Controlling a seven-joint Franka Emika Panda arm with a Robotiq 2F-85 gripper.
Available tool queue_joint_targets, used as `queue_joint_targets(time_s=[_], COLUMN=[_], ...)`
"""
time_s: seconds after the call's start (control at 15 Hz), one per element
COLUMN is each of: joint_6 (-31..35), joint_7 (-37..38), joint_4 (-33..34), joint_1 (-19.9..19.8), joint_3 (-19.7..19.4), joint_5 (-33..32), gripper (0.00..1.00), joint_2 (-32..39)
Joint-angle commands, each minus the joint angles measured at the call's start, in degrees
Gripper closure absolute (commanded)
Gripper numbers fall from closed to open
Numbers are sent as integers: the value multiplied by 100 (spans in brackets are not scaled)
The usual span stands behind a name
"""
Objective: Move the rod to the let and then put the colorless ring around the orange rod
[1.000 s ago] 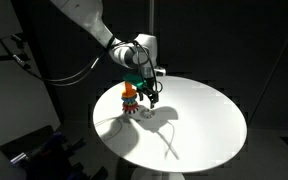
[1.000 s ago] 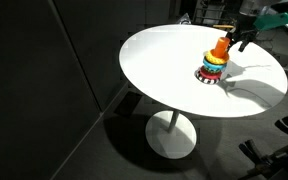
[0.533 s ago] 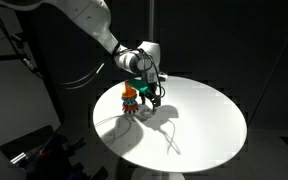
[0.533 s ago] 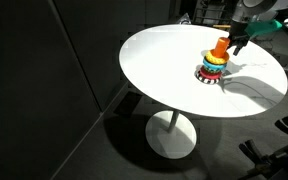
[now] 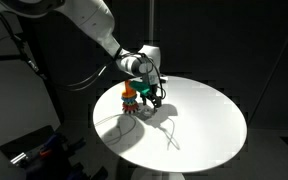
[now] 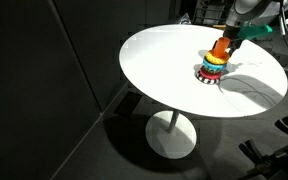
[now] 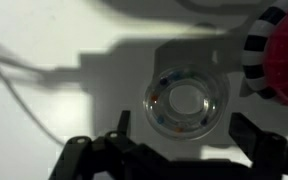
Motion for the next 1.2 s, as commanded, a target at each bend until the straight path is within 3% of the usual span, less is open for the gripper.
queue_joint_targets(time_s=[0.0,1.13], joint_6=[23,-36], joint_7=[-155,-292], joint_4=[225,369], joint_1=[-94,-229], joint_3=[90,157], joint_5=[112,248], gripper=[0,0], joint_2=[166,429])
